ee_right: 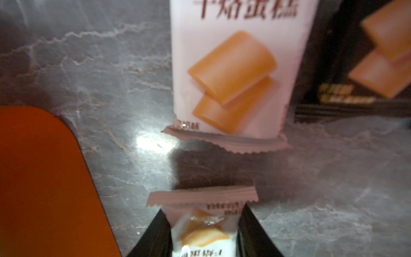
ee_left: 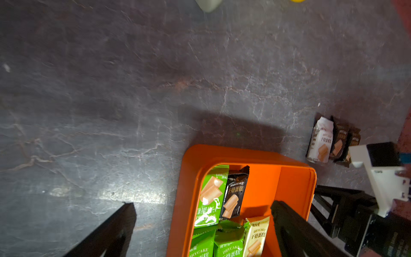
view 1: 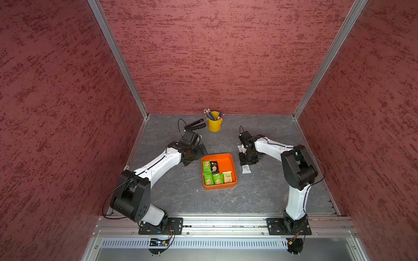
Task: Take the cookies out of the storage box
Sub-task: Place the cookie at the center of the board, then pick up the cookie from the storage box.
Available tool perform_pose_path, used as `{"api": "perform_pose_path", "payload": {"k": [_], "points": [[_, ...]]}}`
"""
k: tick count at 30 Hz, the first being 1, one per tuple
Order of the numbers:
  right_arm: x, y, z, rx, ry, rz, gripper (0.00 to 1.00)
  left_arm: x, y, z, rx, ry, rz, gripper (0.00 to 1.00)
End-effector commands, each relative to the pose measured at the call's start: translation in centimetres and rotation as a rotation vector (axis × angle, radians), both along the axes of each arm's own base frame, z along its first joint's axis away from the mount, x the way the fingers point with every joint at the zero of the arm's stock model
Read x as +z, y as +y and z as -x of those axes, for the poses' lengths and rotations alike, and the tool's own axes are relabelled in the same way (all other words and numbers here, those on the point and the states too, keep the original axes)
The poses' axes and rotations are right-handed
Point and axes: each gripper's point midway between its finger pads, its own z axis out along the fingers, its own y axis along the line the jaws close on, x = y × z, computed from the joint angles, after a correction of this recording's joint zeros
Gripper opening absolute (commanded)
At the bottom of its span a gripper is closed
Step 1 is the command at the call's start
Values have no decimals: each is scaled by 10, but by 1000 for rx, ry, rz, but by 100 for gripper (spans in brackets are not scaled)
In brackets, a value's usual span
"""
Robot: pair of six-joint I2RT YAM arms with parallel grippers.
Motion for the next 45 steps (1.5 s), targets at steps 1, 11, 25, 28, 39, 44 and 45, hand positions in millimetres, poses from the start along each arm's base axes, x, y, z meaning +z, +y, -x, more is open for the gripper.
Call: {"api": "perform_pose_path", "payload": {"k": [1, 11, 25, 28, 39, 44, 45], "points": [[-3, -4, -5, -7, -7, -3, 50, 5, 14, -1, 21, -14, -10, 100], [33, -6, -12, -16, -60, 6, 63, 7, 27, -5, 34, -18, 11, 100], [103, 52, 19, -60, -95, -226, 54, 3, 26, 0, -45, 0, 47, 100], [110, 68, 35, -47, -96, -242, 48, 2, 26, 2, -65, 4, 58, 100], [96, 108, 90, -44, -71, -204, 42, -6, 28, 16, -124, 19, 93, 100], [82, 119, 103, -74, -56, -148, 44, -10, 27, 23, -142, 27, 105, 100], [78, 119, 104, -87, -51, -135, 45, -10, 27, 24, -144, 26, 108, 100]]}}
